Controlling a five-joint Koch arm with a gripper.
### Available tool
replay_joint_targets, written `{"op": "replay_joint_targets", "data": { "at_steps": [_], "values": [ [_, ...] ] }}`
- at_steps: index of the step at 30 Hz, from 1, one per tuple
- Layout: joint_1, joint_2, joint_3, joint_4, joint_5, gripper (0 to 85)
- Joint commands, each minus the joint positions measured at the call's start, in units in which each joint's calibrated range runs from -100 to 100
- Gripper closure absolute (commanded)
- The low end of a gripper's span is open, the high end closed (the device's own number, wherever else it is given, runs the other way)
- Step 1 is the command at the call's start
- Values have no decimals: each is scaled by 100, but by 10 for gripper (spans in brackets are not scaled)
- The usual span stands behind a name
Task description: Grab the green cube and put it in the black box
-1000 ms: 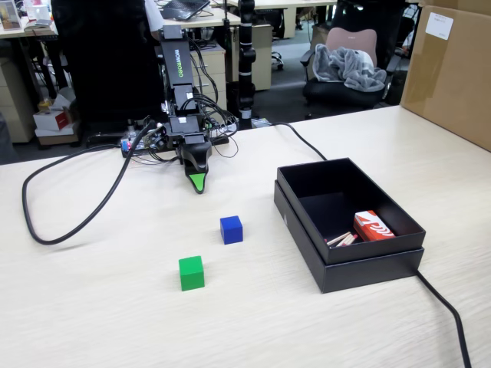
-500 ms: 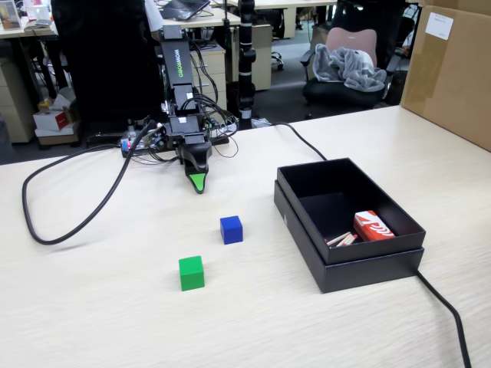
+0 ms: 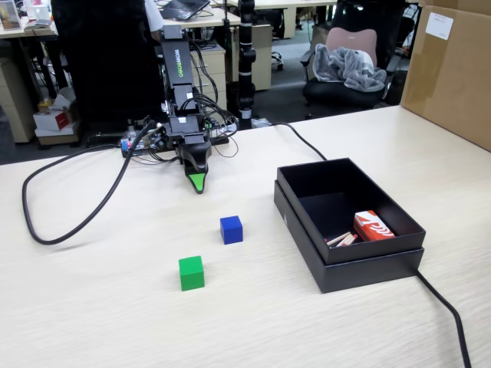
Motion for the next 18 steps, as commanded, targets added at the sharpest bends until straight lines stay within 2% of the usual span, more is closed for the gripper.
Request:
{"op": "replay_joint_targets", "data": {
  "at_steps": [1, 11, 18],
  "values": [
    [-88, 6, 350, -844, -20, 379],
    [-142, 29, 2590, -3194, -20, 382],
    [-181, 866, 4303, -4101, -117, 382]
  ]
}}
